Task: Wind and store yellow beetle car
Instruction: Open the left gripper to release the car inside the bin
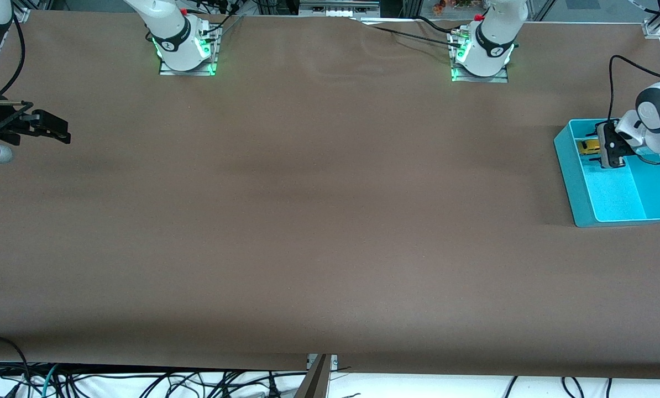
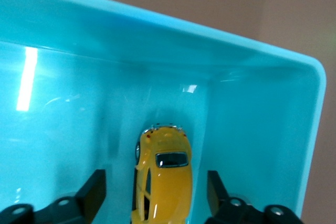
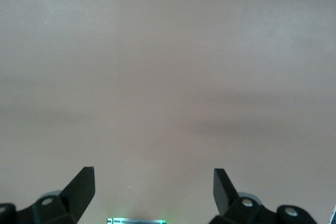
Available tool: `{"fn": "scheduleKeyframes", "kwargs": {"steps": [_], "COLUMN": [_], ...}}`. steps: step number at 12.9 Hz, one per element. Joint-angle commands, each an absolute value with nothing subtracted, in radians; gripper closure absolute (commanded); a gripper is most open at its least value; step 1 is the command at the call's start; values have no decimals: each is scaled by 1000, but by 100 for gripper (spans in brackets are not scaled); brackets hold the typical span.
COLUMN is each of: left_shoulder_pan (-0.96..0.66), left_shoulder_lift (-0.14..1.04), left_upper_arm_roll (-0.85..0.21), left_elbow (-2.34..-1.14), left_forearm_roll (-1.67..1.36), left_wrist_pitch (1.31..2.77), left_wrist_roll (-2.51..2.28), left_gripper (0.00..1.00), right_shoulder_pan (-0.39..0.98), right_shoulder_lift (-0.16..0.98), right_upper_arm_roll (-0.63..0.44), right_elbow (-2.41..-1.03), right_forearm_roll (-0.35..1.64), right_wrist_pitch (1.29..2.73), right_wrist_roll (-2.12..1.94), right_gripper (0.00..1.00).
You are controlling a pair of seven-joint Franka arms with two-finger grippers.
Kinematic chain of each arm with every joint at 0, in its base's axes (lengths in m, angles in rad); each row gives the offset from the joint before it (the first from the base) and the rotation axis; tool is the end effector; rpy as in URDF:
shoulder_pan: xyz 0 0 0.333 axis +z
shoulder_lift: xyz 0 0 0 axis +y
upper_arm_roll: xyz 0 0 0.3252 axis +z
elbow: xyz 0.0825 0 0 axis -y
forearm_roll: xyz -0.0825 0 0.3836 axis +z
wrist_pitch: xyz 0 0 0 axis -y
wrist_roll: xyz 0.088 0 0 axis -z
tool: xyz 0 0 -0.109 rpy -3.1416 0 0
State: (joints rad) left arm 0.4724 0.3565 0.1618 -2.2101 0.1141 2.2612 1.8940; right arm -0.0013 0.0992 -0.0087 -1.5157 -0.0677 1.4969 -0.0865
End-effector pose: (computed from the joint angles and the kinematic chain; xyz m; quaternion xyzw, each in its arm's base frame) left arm 0.4163 0.3127 0.2042 0.7709 -0.6154 -0.1089 0.1234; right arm 0.5756 -0.0133 0.5956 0.9970 0.0376 -0.0605 0.0314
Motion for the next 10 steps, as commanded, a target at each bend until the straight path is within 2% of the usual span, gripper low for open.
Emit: {"fn": "scheduleKeyframes", "kwargs": {"steps": [1,4,10], "left_shoulder_pan": [471,463,365], "left_shoulder_lift": [278,174,68], "left_upper_arm_roll": [149,103,92], "left_elbow": [-2201,-2119,-2050], "left_forearm_roll": [113,112,112], "left_wrist_pitch": [2246,2102,2001], "left_wrist_roll": [1891,1882,1469], "left_gripper": [0,0,0], "right_shoulder_pan": [-8,-6,-6], "right_shoulder_lift": [106,106,106], "right_upper_arm_roll": [-6,-6,-6], "right_elbow": [-1497,-1497,-1497], "right_forearm_roll": [-67,-67,-67], "right_wrist_pitch": [1491,1491,1491], "right_wrist_roll": [-83,-83,-83], "right_gripper": [0,0,0]}}
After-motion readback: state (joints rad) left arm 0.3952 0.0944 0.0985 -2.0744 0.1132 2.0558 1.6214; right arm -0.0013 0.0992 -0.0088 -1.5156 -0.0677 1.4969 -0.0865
